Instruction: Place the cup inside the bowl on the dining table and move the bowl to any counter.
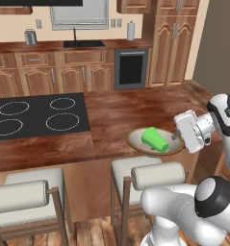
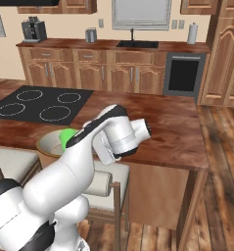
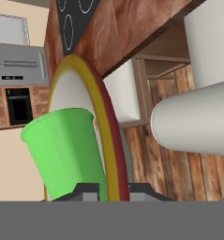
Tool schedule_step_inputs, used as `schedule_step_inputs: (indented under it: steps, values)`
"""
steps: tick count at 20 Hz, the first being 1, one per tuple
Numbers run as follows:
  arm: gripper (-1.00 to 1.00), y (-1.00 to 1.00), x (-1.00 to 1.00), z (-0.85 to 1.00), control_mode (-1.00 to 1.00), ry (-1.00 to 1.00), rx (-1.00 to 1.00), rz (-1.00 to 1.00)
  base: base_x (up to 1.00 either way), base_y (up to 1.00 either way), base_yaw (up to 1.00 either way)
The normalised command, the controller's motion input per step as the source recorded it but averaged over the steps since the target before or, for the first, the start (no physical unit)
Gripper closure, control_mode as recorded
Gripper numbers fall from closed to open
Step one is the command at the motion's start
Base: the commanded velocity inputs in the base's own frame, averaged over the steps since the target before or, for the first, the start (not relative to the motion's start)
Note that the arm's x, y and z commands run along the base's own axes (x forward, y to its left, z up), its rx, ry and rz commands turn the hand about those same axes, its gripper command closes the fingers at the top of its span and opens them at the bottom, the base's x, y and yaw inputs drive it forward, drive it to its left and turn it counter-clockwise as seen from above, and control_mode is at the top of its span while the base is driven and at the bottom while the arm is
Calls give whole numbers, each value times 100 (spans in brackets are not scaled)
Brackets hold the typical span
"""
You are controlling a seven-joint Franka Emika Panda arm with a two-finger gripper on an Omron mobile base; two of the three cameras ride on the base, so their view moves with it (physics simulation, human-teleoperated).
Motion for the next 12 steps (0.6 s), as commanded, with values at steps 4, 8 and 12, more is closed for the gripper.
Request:
schedule_step_inputs:
  steps: [4, 8, 12]
  values:
    - [100, 0, 0, 0, -100, 0, 0, 0, 0, 0, 0]
    - [100, 0, 0, 0, -100, 0, 0, 0, 0, 0, 0]
    - [100, 0, 0, 0, 100, 0, 0, 0, 0, 0, 0]
